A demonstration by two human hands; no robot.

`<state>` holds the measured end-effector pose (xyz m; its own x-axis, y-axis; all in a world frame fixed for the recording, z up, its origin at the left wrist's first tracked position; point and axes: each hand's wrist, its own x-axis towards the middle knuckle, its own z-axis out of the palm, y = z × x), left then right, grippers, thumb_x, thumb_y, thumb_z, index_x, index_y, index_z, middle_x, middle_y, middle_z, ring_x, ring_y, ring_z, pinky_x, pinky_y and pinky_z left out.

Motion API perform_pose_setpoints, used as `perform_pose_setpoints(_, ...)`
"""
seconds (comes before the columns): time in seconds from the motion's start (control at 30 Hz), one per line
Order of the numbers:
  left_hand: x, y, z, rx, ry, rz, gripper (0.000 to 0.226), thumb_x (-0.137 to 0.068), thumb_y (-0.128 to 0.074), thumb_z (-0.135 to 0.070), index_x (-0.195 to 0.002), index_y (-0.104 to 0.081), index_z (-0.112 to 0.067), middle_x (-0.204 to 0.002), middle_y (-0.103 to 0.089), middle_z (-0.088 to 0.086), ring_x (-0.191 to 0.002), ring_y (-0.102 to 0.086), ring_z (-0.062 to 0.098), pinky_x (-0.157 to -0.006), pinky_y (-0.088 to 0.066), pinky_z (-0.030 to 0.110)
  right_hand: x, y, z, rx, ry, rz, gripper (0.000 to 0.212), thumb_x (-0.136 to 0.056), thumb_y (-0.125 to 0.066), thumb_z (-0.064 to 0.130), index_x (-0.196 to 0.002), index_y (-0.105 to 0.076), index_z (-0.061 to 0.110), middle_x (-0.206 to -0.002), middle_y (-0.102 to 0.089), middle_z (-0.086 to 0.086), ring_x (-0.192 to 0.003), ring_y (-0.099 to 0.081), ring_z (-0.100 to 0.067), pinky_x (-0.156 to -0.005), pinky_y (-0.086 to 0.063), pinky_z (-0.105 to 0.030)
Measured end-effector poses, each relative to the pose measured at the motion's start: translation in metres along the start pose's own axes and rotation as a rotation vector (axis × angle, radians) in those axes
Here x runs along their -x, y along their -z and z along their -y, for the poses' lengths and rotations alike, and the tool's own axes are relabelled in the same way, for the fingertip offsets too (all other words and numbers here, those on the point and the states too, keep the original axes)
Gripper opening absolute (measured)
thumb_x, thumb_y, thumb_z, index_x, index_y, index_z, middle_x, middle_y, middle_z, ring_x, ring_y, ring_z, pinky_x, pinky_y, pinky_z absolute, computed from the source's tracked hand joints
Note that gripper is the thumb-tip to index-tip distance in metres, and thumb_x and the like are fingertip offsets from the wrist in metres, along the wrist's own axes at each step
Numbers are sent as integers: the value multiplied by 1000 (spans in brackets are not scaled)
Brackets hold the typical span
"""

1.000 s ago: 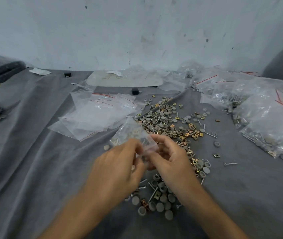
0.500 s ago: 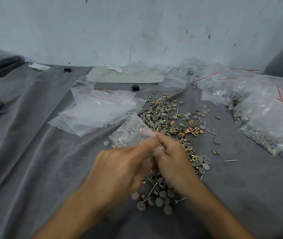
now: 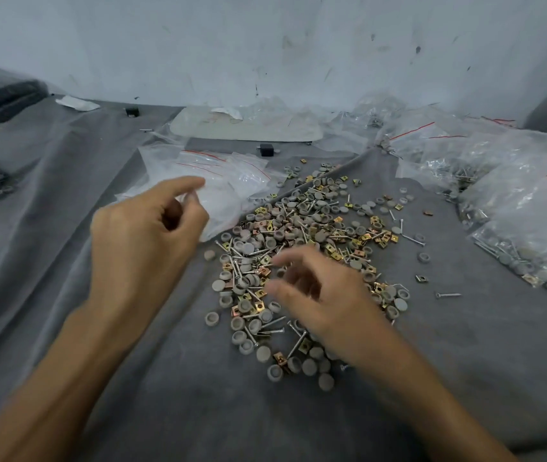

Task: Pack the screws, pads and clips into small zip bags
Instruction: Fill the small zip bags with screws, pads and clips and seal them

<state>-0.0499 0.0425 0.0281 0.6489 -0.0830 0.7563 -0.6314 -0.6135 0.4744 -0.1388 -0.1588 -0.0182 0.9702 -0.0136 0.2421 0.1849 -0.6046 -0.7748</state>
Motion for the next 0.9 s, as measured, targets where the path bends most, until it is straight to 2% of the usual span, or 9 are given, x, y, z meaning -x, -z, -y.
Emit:
perform_pose_setpoints(0.07,-2,0,6,-57,37,17,24,-93,-63,-15,-111,-78,-18,-52,-52,1,-52,-50,19,-69,-51,37,9,-19,6,209,133,110,22,-93,-62,50,-110,-64,36,-95,-60,22,-93,-56,0,-81,-50,-22)
perform_pose_setpoints(0.13,-3,-1,8,-79,28,50,24,-93,-64,-13,-113,-78,-17,-49,-46,-8,-50,-45,17,-70,-51,36,15,-36,9,414,273,134,22,-94,-62,46,-106,-67,28,-102,-60,13,-99,-51,-8,-90,-46,-29)
perform_pose_setpoints(0.2,-2,-1,9,-67,22,72,24,-92,-65,-13,-112,-78,-17,-48,-42,-11,-48,-43,6,-67,-47,33,17,-44,11,504,281,144,31,-93,-60,51,-107,-66,24,-107,-59,6,-101,-49,-15,-92,-44,-32)
perform_pose_setpoints(0.3,1,-4,8,-35,42,94,24,-93,-64,-18,-113,-78,-21,-48,-46,-9,-49,-49,-1,-66,-44,31,16,-47,12,575,215,175,47,-94,-51,60,-124,-60,25,-117,-53,3,-108,-45,-17,-95,-41,-35)
perform_pose_setpoints(0.4,3,-6,6,-8,50,121,27,-91,-59,-25,-111,-78,-24,-47,-44,-11,-55,-52,-4,-65,-43,29,10,-45,11,601,157,187,46,-98,-47,56,-132,-57,27,-121,-50,1,-110,-43,-20,-96,-41,-36)
perform_pose_setpoints(0.6,8,-12,5,-6,70,191,22,-91,-66,-18,-108,-79,-22,-45,-42,-13,-47,-46,-2,-66,-51,34,-3,-26,-2,656,79,79,31,-103,-46,38,-125,-63,22,-118,-59,2,-110,-47,-19,-95,-40,-33)
perform_pose_setpoints(0.7,10,-17,4,10,96,255,18,-93,-66,-23,-107,-79,-22,-43,-44,-13,-46,-48,0,-63,-44,27,-9,-18,-9,701,61,39,31,-106,-43,36,-123,-65,21,-118,-64,3,-111,-49,-19,-96,-37,-30)
perform_pose_setpoints(0.8,11,-19,5,45,141,337,20,-95,-64,-29,-109,-78,-25,-53,-55,-23,-54,-54,-3,-57,-34,8,-13,-7,-12,612,14,-18,27,-104,-48,37,-119,-65,23,-114,-66,6,-108,-50,-15,-89,-40,-30)
perform_pose_setpoints(0.9,11,-22,8,70,169,416,25,-95,-60,-36,-112,-76,-29,-58,-58,-28,-58,-57,-4,-55,-34,9,-17,7,-16,426,-28,-144,25,-103,-49,40,-113,-67,27,-102,-65,13,-98,-57,-8,-79,-43,-27)
